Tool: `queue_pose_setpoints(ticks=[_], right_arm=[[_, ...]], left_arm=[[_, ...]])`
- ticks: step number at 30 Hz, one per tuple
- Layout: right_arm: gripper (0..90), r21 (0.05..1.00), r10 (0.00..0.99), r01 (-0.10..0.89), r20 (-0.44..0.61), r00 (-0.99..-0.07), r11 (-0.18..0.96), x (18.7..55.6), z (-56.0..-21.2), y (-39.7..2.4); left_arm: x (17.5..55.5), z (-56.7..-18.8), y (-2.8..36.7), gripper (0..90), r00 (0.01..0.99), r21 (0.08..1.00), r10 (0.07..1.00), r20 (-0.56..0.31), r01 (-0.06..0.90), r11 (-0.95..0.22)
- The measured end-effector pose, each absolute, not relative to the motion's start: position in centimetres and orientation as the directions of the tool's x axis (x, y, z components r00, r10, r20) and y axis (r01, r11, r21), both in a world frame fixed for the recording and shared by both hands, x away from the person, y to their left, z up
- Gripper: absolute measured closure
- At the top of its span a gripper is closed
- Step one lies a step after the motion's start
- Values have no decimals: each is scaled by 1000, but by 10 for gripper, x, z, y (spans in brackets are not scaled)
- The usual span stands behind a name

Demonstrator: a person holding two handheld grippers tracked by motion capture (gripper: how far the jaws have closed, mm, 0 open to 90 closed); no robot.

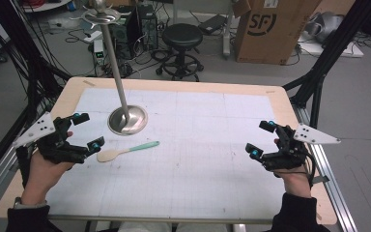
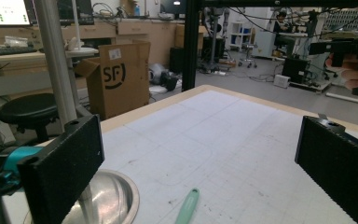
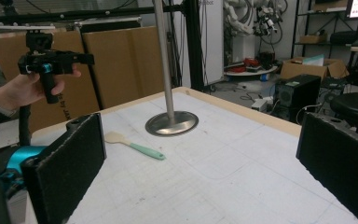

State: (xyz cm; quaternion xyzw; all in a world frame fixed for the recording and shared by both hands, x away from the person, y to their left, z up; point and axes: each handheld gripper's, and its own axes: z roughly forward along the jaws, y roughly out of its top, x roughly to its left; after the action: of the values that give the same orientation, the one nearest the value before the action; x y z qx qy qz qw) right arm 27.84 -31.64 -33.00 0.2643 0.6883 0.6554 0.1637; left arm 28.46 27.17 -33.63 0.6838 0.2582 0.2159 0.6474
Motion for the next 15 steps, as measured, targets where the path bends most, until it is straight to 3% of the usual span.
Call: queue_pose_setpoints(ticks=[11,15], right_arm=[[5,987,585,158,121,-802,13,278,-333,-316],[5,988,583,156,118,-804,16,278,-333,-316]], left_arm=[[291,-345,266,18,777,996,628,-41,82,-35],[294,-349,264,67,775,995,631,-35,85,-50]])
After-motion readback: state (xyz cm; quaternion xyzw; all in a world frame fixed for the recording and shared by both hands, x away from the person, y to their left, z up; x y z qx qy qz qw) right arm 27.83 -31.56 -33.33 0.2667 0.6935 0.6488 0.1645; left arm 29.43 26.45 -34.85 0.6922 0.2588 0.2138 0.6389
